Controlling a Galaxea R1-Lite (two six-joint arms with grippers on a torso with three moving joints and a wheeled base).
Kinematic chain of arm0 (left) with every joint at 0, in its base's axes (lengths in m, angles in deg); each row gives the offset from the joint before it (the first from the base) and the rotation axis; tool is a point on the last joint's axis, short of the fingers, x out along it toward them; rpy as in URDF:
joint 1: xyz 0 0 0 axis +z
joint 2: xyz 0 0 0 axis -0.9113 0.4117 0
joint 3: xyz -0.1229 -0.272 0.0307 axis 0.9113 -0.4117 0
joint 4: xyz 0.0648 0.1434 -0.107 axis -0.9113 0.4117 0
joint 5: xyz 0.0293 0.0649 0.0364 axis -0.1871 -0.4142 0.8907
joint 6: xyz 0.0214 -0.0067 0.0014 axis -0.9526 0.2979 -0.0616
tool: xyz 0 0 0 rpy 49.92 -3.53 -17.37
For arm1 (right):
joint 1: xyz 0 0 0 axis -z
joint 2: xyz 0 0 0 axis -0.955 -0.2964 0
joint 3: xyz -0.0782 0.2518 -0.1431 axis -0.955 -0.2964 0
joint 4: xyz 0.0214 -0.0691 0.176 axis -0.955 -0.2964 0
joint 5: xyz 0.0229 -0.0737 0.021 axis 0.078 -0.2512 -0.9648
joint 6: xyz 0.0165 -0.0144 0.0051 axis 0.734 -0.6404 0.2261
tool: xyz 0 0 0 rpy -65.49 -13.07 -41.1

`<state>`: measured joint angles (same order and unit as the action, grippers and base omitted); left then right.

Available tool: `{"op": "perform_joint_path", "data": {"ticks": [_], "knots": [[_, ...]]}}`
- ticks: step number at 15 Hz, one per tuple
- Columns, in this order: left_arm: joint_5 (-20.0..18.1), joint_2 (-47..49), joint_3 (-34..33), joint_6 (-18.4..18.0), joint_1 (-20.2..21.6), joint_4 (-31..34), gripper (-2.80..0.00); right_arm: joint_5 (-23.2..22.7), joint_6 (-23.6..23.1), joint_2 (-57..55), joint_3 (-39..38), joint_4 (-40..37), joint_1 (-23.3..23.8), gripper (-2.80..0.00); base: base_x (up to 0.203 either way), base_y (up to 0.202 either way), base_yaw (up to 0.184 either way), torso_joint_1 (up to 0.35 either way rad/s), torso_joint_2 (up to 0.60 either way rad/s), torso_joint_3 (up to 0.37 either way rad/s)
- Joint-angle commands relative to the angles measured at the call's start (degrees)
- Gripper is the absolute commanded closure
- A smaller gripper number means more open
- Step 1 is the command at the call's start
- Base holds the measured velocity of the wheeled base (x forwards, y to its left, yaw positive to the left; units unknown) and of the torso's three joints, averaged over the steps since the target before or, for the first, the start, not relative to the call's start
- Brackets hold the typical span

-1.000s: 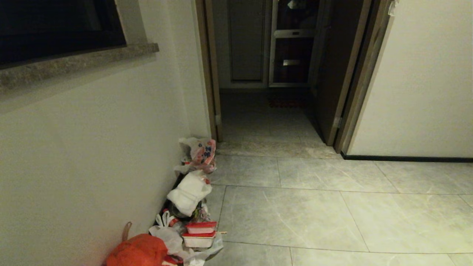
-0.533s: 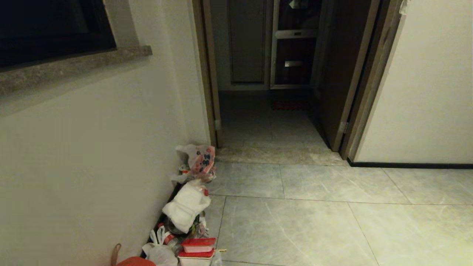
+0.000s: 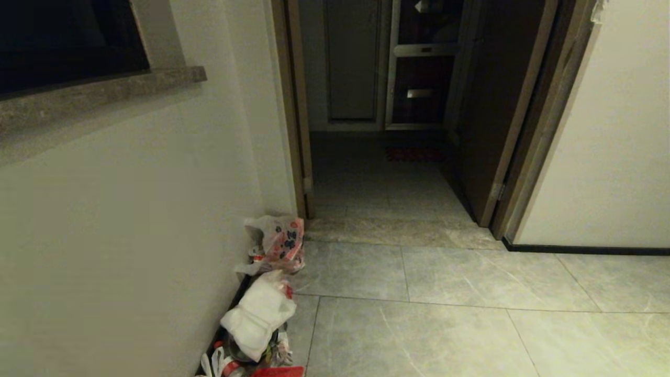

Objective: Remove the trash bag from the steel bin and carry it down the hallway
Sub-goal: Put the trash bag at the door

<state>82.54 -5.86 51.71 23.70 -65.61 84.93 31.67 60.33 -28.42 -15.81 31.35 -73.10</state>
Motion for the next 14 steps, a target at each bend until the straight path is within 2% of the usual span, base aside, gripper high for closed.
{"op": "perform_joint_path", "data": {"ticks": [1,7,10,14], "knots": [[0.0,0.0,-0.1,0.0,0.0,0.0,0.0,0.0,0.0,0.0,0.0,0.0,0.0,0.0,0.193,0.0,0.0,0.002,0.0,0.006],[0.0,0.0,-0.1,0.0,0.0,0.0,0.0,0.0,0.0,0.0,0.0,0.0,0.0,0.0,0.193,-0.009,0.001,0.004,0.0,0.002],[0.0,0.0,-0.1,0.0,0.0,0.0,0.0,0.0,0.0,0.0,0.0,0.0,0.0,0.0,0.024,-0.015,-0.002,0.001,0.0,-0.002],[0.0,0.0,-0.1,0.0,0.0,0.0,0.0,0.0,0.0,0.0,0.0,0.0,0.0,0.0,0.001,-0.16,0.003,0.002,0.0,0.004]]}}
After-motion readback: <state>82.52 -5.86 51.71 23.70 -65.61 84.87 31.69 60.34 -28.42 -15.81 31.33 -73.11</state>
